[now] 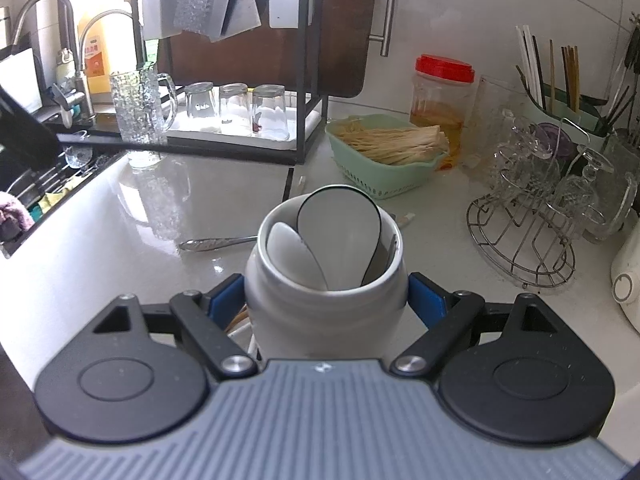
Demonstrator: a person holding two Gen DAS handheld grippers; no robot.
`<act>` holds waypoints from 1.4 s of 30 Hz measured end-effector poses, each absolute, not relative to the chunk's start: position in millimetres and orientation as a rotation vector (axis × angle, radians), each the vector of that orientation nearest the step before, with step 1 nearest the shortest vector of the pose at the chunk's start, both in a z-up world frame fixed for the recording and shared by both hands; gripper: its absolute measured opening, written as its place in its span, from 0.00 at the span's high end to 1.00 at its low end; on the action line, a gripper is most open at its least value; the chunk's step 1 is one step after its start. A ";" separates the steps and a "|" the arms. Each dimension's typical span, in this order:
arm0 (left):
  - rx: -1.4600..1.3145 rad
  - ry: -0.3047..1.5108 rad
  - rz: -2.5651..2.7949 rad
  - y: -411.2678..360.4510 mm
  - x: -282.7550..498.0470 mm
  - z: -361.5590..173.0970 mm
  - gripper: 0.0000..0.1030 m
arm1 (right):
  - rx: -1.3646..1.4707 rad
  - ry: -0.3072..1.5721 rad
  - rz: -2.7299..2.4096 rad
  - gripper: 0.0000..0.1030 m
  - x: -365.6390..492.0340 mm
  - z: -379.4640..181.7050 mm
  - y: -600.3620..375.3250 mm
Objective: Organize utensils
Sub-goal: 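Lift the black chopstick with the left tool and lower it into the mug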
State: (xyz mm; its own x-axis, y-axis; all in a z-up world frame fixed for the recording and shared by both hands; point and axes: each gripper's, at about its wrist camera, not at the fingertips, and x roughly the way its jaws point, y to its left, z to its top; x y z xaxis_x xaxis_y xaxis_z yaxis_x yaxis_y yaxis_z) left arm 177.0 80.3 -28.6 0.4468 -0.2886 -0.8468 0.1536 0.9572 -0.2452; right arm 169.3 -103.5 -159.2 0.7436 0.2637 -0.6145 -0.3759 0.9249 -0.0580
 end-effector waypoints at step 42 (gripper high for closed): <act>0.160 1.456 -0.499 7.7 220.3 36.6 0.96 | -0.191 0.629 0.390 0.13 168.0 -160.0 -106.3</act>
State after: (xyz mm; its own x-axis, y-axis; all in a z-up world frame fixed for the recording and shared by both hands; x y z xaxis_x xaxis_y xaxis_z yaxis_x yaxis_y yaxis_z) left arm 220.3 7.7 36.6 0.0335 -0.2275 -0.9732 0.4171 0.8881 -0.1932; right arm 168.0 -106.3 -160.0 0.7390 0.2965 -0.6050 -0.4106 0.9101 -0.0556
